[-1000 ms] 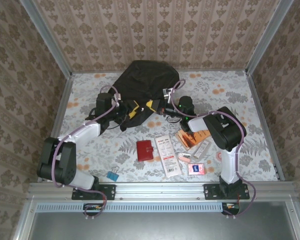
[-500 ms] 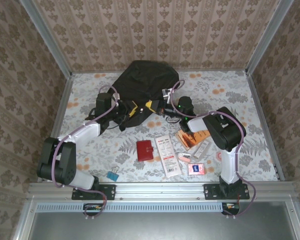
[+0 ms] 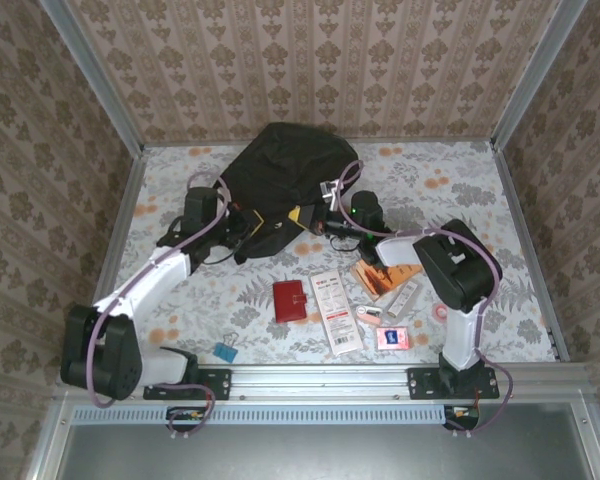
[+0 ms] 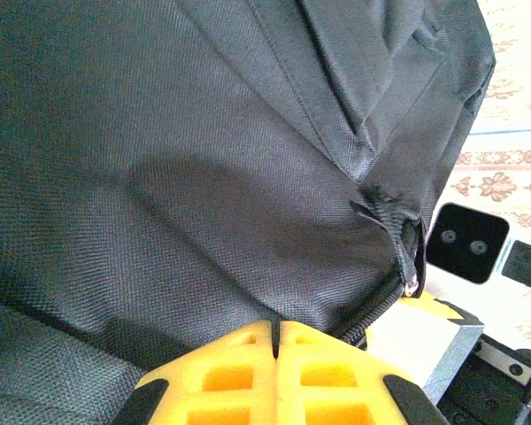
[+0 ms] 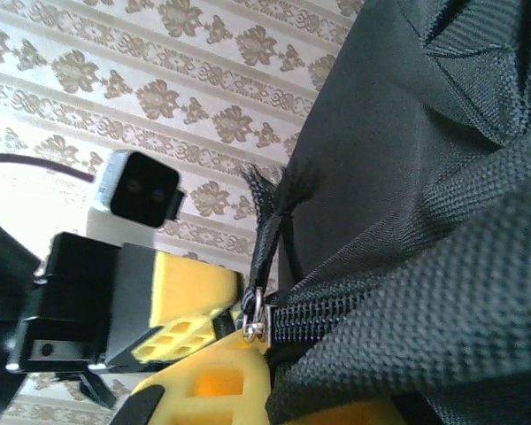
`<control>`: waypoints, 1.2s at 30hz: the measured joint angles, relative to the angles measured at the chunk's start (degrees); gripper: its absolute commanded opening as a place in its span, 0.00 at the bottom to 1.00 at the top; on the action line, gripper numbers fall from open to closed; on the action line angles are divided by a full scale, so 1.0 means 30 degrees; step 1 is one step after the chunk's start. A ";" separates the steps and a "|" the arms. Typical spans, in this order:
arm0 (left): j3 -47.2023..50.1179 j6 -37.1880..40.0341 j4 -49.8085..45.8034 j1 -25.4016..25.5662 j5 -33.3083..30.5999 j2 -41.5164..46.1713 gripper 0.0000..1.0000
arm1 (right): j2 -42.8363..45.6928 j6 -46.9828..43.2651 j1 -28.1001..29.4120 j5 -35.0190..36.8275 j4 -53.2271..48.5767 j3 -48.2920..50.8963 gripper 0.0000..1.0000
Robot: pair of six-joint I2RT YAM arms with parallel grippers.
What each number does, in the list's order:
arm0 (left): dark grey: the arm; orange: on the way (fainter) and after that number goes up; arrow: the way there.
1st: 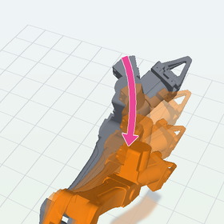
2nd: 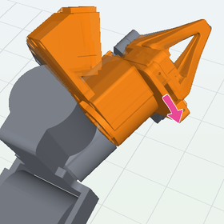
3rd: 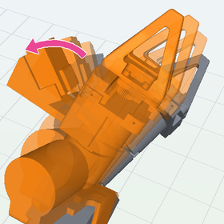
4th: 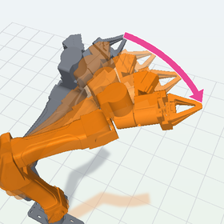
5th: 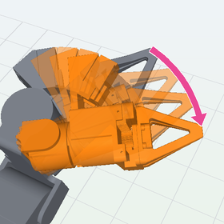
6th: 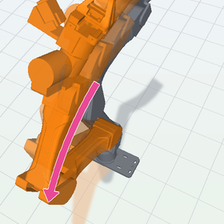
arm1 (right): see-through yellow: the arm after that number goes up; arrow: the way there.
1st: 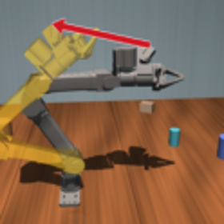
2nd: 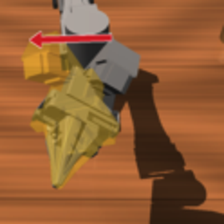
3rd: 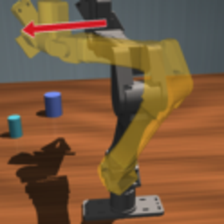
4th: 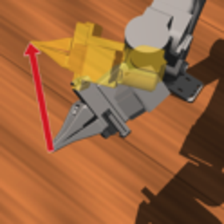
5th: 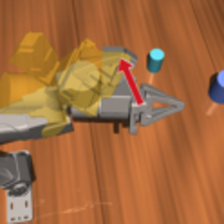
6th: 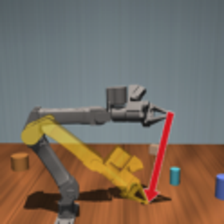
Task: Pack the student bag
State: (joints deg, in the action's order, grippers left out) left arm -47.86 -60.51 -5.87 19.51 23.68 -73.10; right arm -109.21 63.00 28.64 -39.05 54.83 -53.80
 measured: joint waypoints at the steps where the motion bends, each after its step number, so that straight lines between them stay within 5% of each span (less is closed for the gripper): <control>1: -0.0160 0.0299 -0.0546 0.0080 -0.0270 0.0248 0.00 | 0.0452 -0.0554 0.0138 0.0189 -0.0984 -0.0036 0.00; 17: -0.0984 0.3359 -0.6047 0.2164 -0.5646 0.0277 0.00 | 0.1741 -0.3439 0.0911 0.4714 -1.6393 -0.3803 0.00; 36: -0.2244 0.5326 -0.8007 0.1443 -0.7118 -0.0073 0.00 | 0.1734 -0.5901 0.1137 0.6207 -2.1493 -0.6448 0.00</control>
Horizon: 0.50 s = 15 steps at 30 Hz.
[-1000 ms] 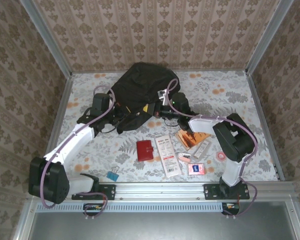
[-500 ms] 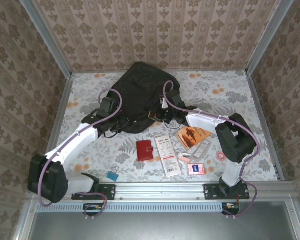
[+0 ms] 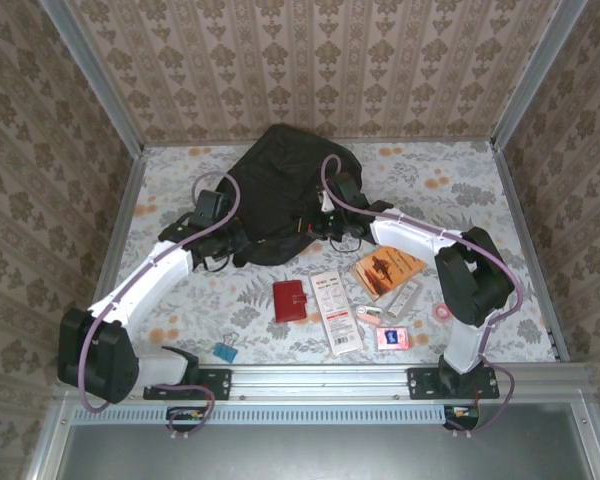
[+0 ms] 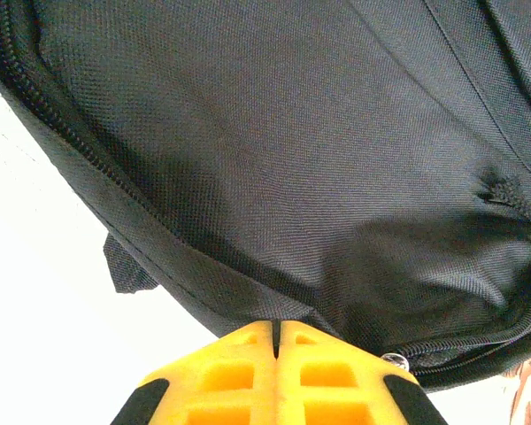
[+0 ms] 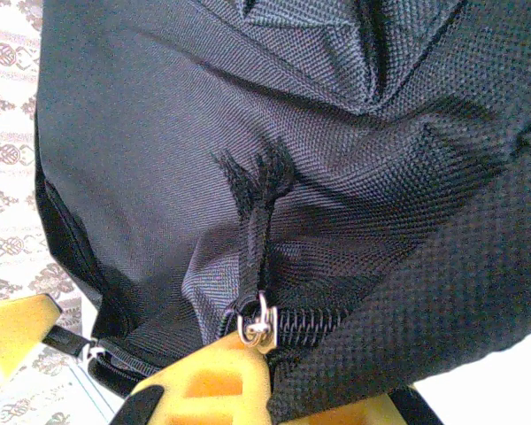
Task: Pack the student bag
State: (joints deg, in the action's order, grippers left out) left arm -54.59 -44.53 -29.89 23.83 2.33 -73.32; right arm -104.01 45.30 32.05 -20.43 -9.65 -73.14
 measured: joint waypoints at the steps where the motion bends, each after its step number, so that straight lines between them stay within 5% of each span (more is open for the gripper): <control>1: -0.0153 0.0095 -0.0066 -0.0073 0.0044 -0.0051 0.00 | -0.0036 -0.0299 0.0000 0.0131 -0.0444 -0.0364 0.00; 9: -0.1996 0.0554 -0.0495 -0.0386 0.0648 -0.1035 0.00 | -0.0430 -0.3016 -0.0007 0.1894 -0.3351 -0.2922 0.00; 13: -0.3206 0.0539 -0.0794 -0.0321 0.1209 -0.1909 0.00 | -0.0823 -0.4000 -0.0211 0.2470 -0.4925 -0.4226 0.44; 15: -0.3905 0.0408 -0.1137 -0.0175 0.1231 -0.2470 0.00 | -0.0816 -0.4000 -0.0481 0.2696 -0.5442 -0.4299 0.49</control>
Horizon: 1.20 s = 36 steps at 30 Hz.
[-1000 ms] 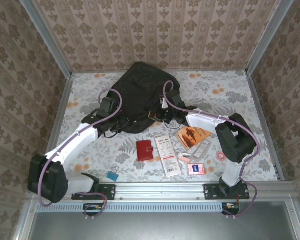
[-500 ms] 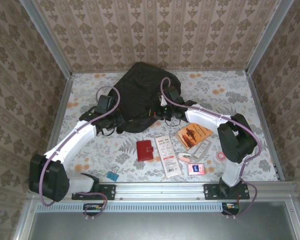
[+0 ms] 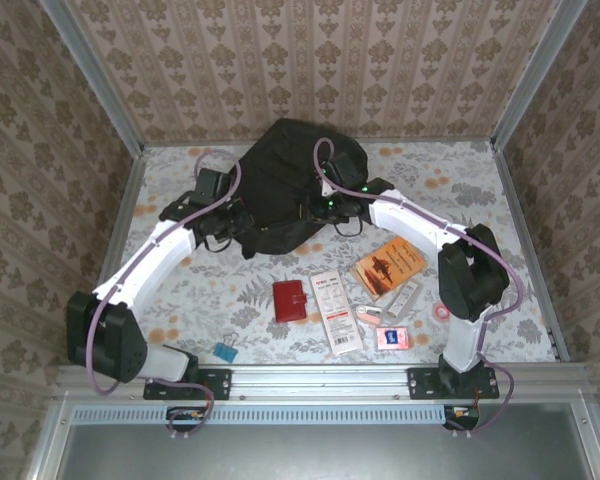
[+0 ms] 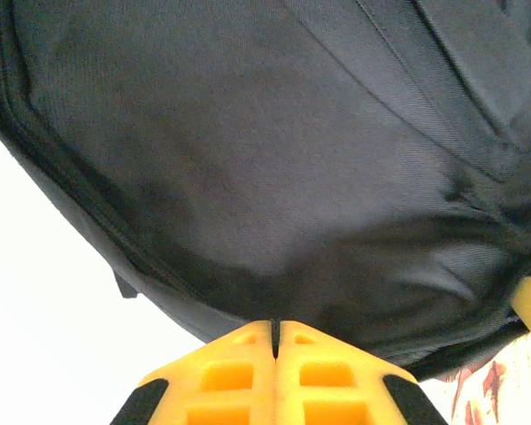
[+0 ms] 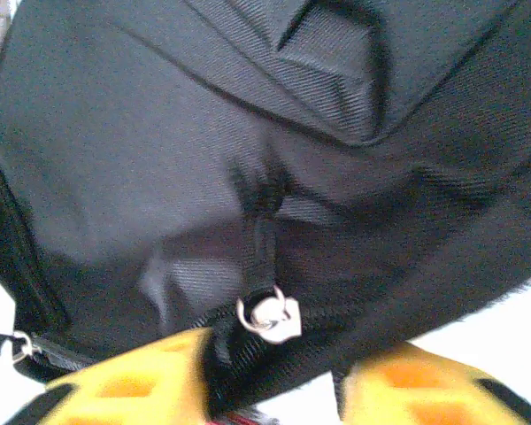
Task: Pack the student bag
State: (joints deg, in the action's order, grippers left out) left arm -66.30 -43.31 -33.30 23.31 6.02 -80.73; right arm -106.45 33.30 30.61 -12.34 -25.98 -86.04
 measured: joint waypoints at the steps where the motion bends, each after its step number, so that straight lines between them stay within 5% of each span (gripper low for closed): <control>1: -0.0364 -0.0073 -0.0124 0.0124 -0.0015 -0.0306 0.00 | 0.0000 0.0175 -0.0168 0.0007 -0.0168 0.0073 0.51; 6: -0.1668 -0.0568 -0.0466 0.0743 0.0000 -0.1610 0.00 | 0.1086 0.3228 -0.0503 -0.0597 0.1093 0.2237 0.55; 9: -0.2193 -0.0852 -0.0503 0.1202 0.0066 -0.2280 0.00 | 0.1960 0.5756 -0.0168 -0.1042 0.2259 0.3672 0.68; 17: -0.2433 -0.1574 -0.0488 0.1843 0.0430 -0.2761 0.00 | 0.2448 1.1103 0.1851 -0.0765 0.5246 0.4736 0.57; 28: -0.2433 -0.2280 -0.0321 0.1843 0.0648 -0.2820 0.00 | 0.0415 1.3974 0.2550 -0.0299 0.6543 0.4335 0.45; 36: -0.2222 -0.2433 -0.0328 0.1785 0.0794 -0.2820 0.00 | -0.0423 1.4433 0.2710 -0.0262 0.7053 0.4146 0.08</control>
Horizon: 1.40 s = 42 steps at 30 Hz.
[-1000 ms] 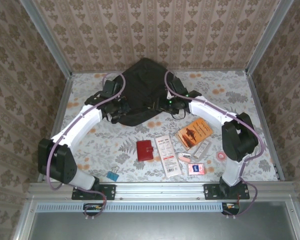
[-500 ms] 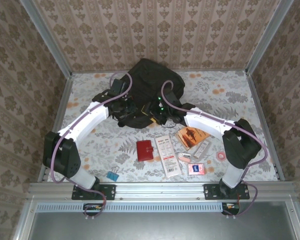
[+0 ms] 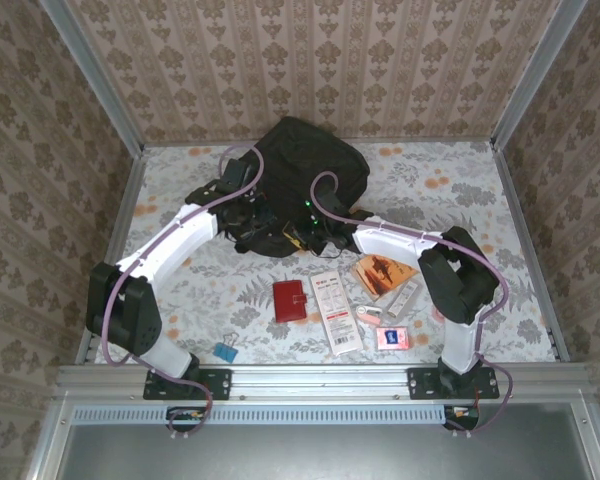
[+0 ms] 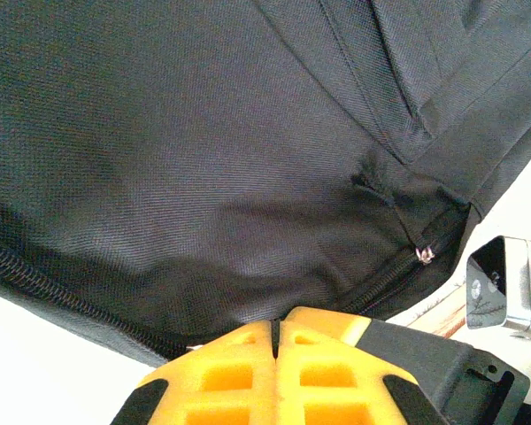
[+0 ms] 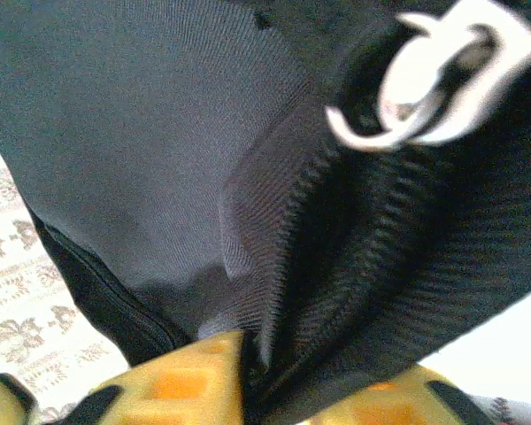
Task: Pack the student bag
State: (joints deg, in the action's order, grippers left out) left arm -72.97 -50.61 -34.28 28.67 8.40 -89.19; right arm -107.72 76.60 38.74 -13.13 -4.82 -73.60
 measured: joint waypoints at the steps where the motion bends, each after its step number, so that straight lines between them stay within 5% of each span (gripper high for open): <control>1: 0.0015 0.0007 0.0000 -0.0058 0.0036 0.0000 0.00 | 0.0000 -0.0153 0.0000 0.0058 -0.0044 -0.0066 0.02; 25: 0.0962 0.2011 -0.1399 -0.2871 -0.0408 0.0539 0.00 | 0.0386 -0.7053 -0.0459 0.1770 -0.4954 -0.0780 0.00; 42: 0.2652 0.2594 -0.0867 -0.2958 -0.0459 0.2135 0.00 | 0.0597 -1.3959 -0.2725 0.1552 -0.9369 -0.3883 0.00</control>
State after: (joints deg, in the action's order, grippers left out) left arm -65.01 -42.83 -36.88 19.79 7.03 -82.78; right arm -105.93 34.72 30.57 -8.47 -32.93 -85.25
